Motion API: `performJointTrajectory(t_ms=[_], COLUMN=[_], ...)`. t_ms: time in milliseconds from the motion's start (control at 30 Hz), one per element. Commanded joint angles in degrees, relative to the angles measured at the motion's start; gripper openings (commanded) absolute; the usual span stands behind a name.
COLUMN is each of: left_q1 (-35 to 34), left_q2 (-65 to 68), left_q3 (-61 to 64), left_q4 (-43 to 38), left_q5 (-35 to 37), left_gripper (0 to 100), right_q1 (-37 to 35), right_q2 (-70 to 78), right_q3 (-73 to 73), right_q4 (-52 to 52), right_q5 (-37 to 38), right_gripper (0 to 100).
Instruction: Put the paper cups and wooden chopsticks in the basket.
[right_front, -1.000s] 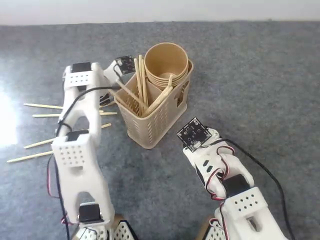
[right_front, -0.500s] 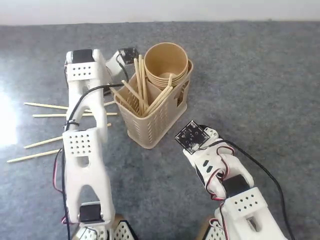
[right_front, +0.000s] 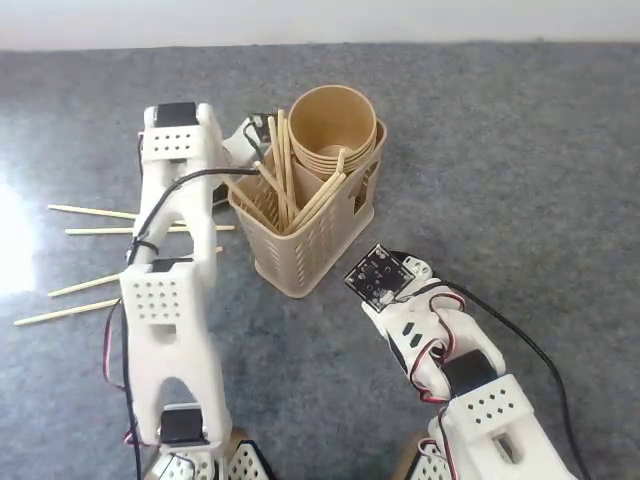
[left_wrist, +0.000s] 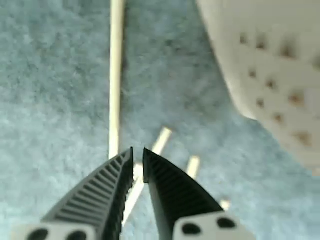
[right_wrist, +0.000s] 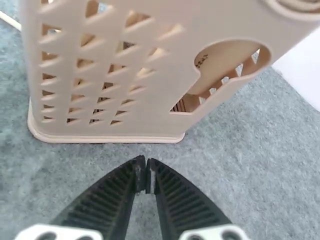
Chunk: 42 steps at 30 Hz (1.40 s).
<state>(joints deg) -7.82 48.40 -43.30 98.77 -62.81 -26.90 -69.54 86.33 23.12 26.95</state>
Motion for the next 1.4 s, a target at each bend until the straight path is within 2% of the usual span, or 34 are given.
performJointTrajectory(t_ms=[0, 133, 333, 667, 1133, 1367], left_q1=[-0.4, -1.4, -1.2, -1.2, -1.5, -0.3], left_q2=[-8.4, -8.4, -8.4, -8.0, -5.9, 2.3], left_q3=[6.0, 10.5, 14.6, 15.0, 10.8, 8.1], left_q4=[-1.0, -5.3, -12.0, -16.5, -17.1, -16.9], left_q5=[-0.8, -0.7, -0.6, -0.7, -0.6, -0.6], left_gripper=[3, 4, 15, 15, 15, 15], right_q1=[0.0, 0.0, 0.0, 0.0, 0.0, 0.0], right_q2=[-0.8, -0.8, -0.8, -0.7, -0.7, -0.7], right_q3=[-0.2, -0.1, -0.1, -0.1, -0.1, -0.1], right_q4=[-1.1, -1.0, -1.0, -1.0, -1.0, -1.0], right_q5=[0.7, 0.7, 0.7, 0.7, 0.7, 0.7], right_gripper=[0.6, 0.6, 0.6, 0.6, 0.6, 0.6])
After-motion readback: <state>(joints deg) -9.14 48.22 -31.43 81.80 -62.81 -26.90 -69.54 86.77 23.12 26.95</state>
